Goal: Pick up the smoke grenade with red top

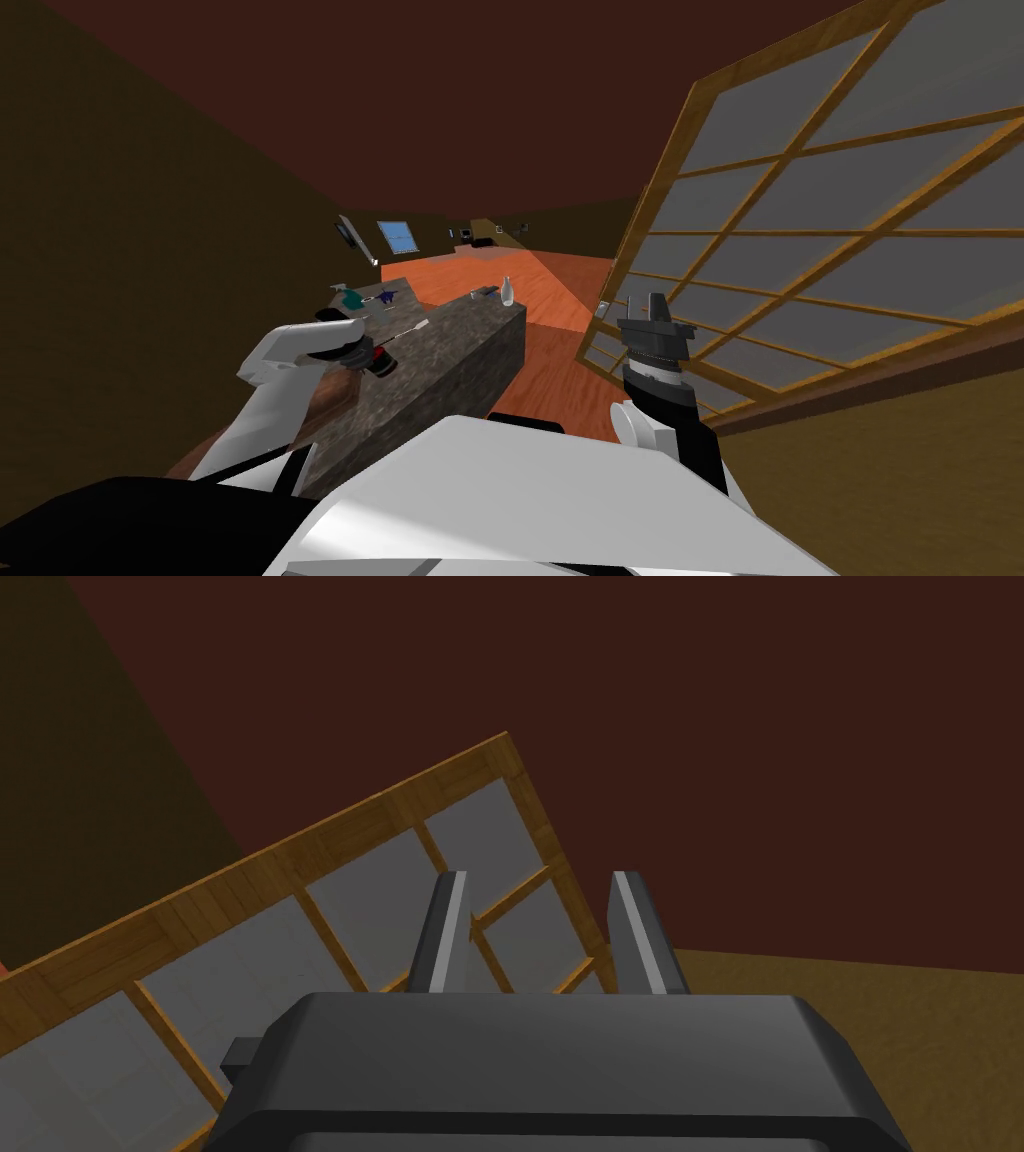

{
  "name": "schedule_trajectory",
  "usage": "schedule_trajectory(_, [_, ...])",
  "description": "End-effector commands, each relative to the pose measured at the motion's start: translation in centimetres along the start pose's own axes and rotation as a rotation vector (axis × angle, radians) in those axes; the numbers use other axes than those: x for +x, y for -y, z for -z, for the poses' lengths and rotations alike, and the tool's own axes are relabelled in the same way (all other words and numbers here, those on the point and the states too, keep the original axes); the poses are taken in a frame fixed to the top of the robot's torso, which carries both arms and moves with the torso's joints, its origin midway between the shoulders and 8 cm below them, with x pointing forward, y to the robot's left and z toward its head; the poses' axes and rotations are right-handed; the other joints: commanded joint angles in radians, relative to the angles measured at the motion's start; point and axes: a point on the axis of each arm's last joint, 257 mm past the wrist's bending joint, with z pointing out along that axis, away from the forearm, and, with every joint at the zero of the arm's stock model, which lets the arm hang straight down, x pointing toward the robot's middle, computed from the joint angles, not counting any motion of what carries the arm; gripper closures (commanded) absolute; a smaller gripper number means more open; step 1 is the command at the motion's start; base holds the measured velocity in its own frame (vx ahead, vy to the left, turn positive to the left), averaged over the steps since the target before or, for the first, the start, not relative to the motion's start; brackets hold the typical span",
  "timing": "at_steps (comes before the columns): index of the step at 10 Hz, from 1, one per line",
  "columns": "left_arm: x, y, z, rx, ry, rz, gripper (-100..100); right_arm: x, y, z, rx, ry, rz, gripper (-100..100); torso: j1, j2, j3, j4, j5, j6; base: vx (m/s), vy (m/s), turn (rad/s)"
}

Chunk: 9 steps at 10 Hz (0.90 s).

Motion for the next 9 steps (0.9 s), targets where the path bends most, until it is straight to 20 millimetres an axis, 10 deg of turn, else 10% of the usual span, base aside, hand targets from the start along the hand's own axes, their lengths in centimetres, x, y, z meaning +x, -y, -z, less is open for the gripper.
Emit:
schedule_trajectory(1, [0.4, 0.0, 0.5, 0.01, -0.007, -0.015, 100, 0.0, 0.0, 0.0, 0.0, 0.0, 0.0, 0, 0.0, 0.0, 0.0, 0.0, 0.0, 0.0, 0.063, -0.002, 0.072])
schedule_trajectory(9, [3.6, -2.4, 3.6, 0.028, -0.06, -0.116, 100, 0.0, 0.0, 0.0, 0.0, 0.0, 0.0, 0, -0.002, 0.001, 0.001, 0.001, -0.002, -0.001, 0.085, 0.006, 0.146])
